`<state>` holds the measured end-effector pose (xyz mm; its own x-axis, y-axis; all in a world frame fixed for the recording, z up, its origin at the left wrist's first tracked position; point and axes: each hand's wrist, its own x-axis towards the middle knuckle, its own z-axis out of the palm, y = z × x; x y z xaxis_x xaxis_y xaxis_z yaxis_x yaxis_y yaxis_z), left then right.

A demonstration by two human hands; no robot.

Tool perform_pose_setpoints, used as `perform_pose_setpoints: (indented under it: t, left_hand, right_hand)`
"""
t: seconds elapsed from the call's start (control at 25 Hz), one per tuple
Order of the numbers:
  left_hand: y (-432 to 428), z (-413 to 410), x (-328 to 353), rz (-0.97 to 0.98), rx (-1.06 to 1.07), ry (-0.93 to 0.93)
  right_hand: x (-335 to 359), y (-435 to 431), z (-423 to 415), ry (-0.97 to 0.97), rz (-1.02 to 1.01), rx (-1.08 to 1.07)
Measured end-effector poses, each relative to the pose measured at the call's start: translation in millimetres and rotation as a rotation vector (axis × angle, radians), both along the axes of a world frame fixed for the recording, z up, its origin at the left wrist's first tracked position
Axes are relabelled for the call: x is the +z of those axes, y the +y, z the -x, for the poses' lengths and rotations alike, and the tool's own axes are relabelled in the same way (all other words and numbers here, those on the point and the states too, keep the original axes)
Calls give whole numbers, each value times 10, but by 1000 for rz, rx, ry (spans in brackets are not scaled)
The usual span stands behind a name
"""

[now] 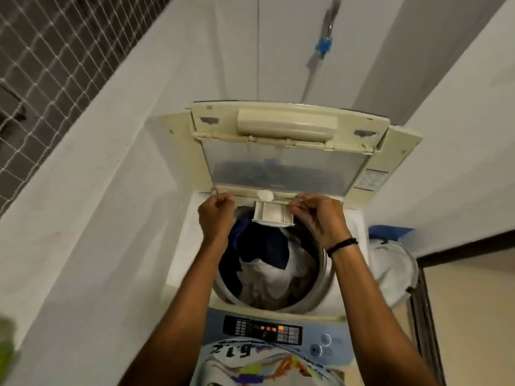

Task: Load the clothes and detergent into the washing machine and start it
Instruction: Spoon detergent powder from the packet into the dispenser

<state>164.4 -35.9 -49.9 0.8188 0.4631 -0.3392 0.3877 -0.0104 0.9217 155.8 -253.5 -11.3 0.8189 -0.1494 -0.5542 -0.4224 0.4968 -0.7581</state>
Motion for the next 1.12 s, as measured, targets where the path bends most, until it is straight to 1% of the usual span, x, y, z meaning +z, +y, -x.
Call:
perform_pose_setpoints:
  t: [0.12, 0.2, 0.28, 0.36, 0.4, 0.48, 0.6, 0.76, 1.0, 1.12]
  left_hand:
    - [-287, -225, -528, 247, 13, 291]
    - [-413, -308, -843, 338, -4, 442]
    - [-495, -345, -1110, 417, 33, 524]
    - [-552, -355, -1307, 468, 92, 557]
    - [-571, -369, -1349, 487, 119, 552]
    - [-593, -401, -1385, 521, 153, 529]
    - [-582, -424, -1396, 548, 173, 511]
    - [-551, -407, -1442, 579, 169, 522]
    - [-584, -389, -1391, 569, 150, 513]
    - [-595, -385, -1370, 573, 149, 502]
  right_hand:
    - [-505, -154, -100, 80, 84, -100]
    - [-855, -139, -121, 105, 221, -92]
    - [-1174, -76, -108, 43, 549, 14]
    - [-1331, 18, -20, -68, 916, 199]
    - [-1352, 68, 32, -122, 1029, 249]
    - [-1366, 149, 116, -227, 1141, 278]
    - [-1404, 186, 172, -358, 1262, 291]
    - [-1384, 216, 197, -411, 1298, 335]
    - [-1390, 226, 163, -335, 1294, 370]
    - [-1392, 223, 168, -358, 1339, 338]
